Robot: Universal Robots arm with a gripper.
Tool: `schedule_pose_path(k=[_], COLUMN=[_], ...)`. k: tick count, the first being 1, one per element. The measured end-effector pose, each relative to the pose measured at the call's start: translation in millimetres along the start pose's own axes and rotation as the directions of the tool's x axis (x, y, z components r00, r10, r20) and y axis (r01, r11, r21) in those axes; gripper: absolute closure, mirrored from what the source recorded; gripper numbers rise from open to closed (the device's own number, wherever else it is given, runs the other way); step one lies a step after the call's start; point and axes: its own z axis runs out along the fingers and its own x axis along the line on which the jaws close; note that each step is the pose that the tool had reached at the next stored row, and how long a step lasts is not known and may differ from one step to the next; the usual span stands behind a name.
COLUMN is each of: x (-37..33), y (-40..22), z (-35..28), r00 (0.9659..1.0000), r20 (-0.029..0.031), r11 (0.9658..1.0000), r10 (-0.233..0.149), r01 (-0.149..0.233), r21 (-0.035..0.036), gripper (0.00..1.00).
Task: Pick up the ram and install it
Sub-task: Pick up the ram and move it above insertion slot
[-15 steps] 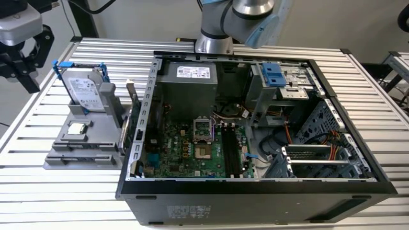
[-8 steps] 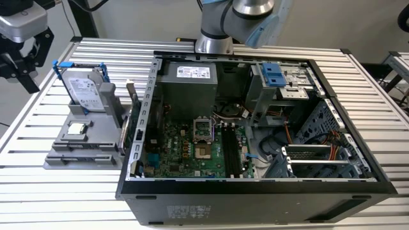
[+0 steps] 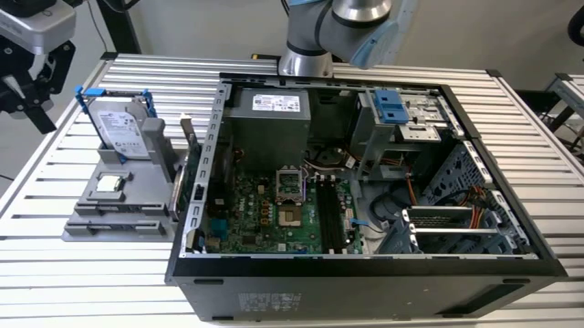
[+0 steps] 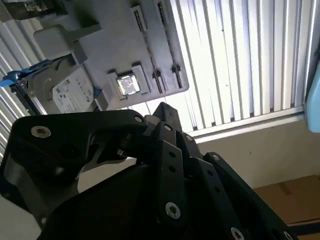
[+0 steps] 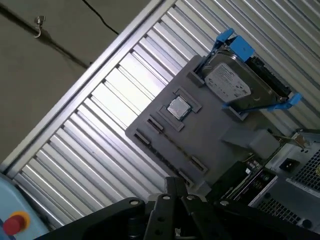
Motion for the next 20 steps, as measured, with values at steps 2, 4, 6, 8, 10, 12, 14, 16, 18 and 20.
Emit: schedule_pose_path(k=[2,4,6,8,10,12,14,16,18,20], x=[0.0,0.0,0.0,0.0,0.0,0.0,0.0,0.0,0.0,0.0], y=[0.0,0.0,0.0,0.0,0.0,0.0,0.0,0.0,0.0,0.0], z=[0.0,0.0,0.0,0.0,0.0,0.0,0.0,0.0,0.0,0.0], r00=[0.9993,0.9973,0.9939,0.9894,0.9835,0.9761,0.9676,0.9579,0.9468,0.9347], r20=[-0.0019,-0.0037,-0.0054,-0.0069,-0.0085,-0.0100,-0.0115,-0.0130,-0.0144,-0.0157], r11=[0.9993,0.9973,0.9940,0.9895,0.9835,0.9762,0.9677,0.9580,0.9469,0.9349], r10=[-0.037,-0.073,-0.110,-0.145,-0.181,-0.217,-0.252,-0.287,-0.321,-0.355], r01=[0.037,0.073,0.110,0.145,0.181,0.217,0.252,0.287,0.321,0.355], r21=[-0.0004,-0.0008,-0.0015,-0.0022,-0.0029,-0.0038,-0.0047,-0.0057,-0.0068,-0.0077], gripper=[1.00,1.00,1.00,1.00,1.00,1.00,1.00,1.00,1.00,1.00])
